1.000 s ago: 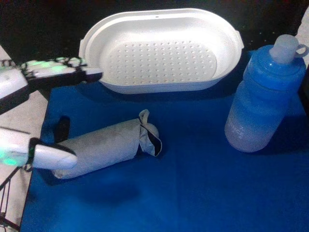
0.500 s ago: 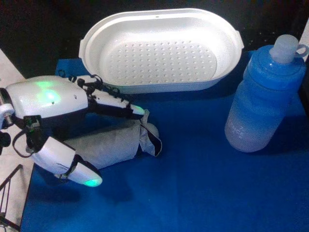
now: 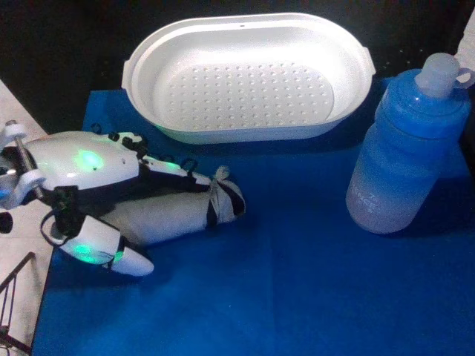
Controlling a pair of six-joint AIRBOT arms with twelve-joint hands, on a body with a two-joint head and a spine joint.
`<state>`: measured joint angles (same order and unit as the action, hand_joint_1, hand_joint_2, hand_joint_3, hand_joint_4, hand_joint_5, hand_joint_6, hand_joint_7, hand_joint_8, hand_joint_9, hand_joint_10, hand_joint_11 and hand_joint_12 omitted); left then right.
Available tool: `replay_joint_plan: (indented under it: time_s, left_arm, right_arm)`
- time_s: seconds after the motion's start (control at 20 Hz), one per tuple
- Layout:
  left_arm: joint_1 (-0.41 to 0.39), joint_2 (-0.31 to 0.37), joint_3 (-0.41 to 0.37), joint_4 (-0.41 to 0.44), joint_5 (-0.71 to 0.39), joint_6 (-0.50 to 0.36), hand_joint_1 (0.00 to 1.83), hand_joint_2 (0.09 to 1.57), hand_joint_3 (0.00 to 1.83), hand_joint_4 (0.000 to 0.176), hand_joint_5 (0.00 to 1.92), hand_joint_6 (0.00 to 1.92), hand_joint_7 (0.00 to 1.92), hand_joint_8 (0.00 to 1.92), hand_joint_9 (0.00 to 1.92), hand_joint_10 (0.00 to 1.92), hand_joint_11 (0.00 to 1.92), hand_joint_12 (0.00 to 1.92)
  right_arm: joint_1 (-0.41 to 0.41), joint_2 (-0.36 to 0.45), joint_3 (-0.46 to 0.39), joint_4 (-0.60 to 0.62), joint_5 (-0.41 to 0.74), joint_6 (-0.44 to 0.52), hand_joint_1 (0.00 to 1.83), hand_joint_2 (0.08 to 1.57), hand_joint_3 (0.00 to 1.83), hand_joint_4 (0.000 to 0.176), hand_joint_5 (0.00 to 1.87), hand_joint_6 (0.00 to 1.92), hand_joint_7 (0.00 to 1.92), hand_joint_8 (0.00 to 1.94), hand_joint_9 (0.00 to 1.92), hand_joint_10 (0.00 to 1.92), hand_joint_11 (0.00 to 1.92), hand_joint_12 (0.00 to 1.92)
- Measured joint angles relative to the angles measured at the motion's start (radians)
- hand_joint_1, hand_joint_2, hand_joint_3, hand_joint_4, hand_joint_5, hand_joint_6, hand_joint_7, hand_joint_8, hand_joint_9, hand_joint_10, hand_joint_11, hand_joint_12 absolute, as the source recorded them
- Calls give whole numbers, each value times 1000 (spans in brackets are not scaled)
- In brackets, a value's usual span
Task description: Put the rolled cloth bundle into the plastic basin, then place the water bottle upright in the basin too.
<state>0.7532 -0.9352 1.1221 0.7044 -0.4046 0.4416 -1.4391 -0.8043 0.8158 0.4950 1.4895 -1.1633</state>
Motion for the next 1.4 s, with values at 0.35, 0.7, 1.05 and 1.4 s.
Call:
replay_joint_plan:
  time_s: [0.35, 0.7, 1.05, 1.4]
  left_arm:
    - [27, -24, 24, -117, -23, 34, 1441, 1205, 0, 17, 626, 1918, 639, 1919, 993, 1921, 1405, 1921]
    - [42, -27, 23, -230, -71, 90, 1793, 1150, 0, 176, 713, 1921, 977, 1921, 1511, 1921, 1669, 1921]
    - [47, 27, -10, -280, -162, 116, 1652, 1177, 13, 176, 538, 1921, 864, 1921, 1284, 1921, 1512, 1921]
    - [-137, 32, 32, -278, -293, 143, 1783, 1141, 0, 176, 648, 1921, 861, 1921, 1112, 1921, 1263, 1921]
  right_arm:
    - [0, -2, 0, 2, 1, 1, 455, 1466, 0, 13, 402, 2, 269, 4, 245, 4, 0, 788]
    - [0, -3, 0, 2, 0, 1, 441, 1453, 0, 26, 423, 1, 275, 0, 279, 3, 0, 932]
    - [0, -11, 0, 2, -1, 1, 404, 1436, 0, 25, 429, 1, 279, 0, 260, 0, 0, 848]
    - [0, -23, 7, 7, -7, 1, 418, 1426, 0, 11, 460, 6, 291, 2, 251, 3, 0, 823]
